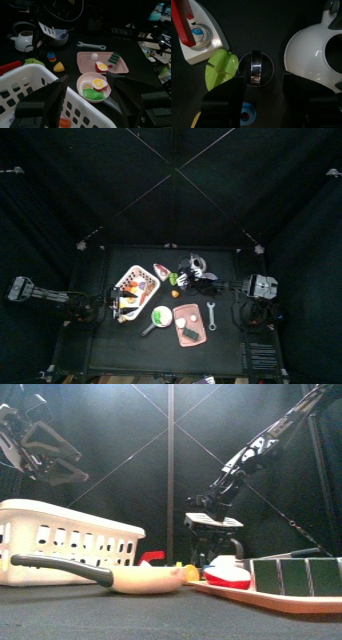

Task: Grab cookie cutter

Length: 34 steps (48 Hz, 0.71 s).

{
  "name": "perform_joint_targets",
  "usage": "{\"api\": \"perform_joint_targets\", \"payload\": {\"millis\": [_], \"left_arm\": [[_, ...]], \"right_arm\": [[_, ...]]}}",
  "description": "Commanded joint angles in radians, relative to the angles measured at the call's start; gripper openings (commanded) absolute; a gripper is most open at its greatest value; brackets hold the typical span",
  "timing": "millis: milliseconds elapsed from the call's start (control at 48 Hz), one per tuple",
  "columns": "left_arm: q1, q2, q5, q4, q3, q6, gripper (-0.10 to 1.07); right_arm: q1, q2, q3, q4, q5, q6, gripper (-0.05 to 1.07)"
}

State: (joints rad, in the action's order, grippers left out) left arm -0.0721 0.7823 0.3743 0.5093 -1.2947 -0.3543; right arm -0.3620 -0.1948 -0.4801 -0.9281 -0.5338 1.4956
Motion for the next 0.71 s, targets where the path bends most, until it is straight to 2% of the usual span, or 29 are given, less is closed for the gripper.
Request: {"api": "perform_joint_targets", "payload": {"millis": [0, 146, 396, 688], "left_arm": [[0.002, -0.003, 0.003, -0.002, 0.009, -0.002, 0.95], [0.005, -0.002, 0.003, -0.002, 0.009, -0.002, 0.95], [0.006, -0.002, 0.003, -0.002, 0.008, -0.002, 0.95], [0.006, -0.002, 0.005, -0.002, 0.008, 0.000, 0.95]], "right_arm": [[-0.008, 0.018, 0.011, 0.000, 0.005, 0.002, 0.84], [-0.008, 0.018, 0.011, 0.002, 0.006, 0.002, 0.78], [-0.006, 0.018, 0.014, 0.002, 0.005, 0.002, 0.57], [0.003, 0.051, 0.015, 0.006, 0.000, 0.002, 0.56]]}}
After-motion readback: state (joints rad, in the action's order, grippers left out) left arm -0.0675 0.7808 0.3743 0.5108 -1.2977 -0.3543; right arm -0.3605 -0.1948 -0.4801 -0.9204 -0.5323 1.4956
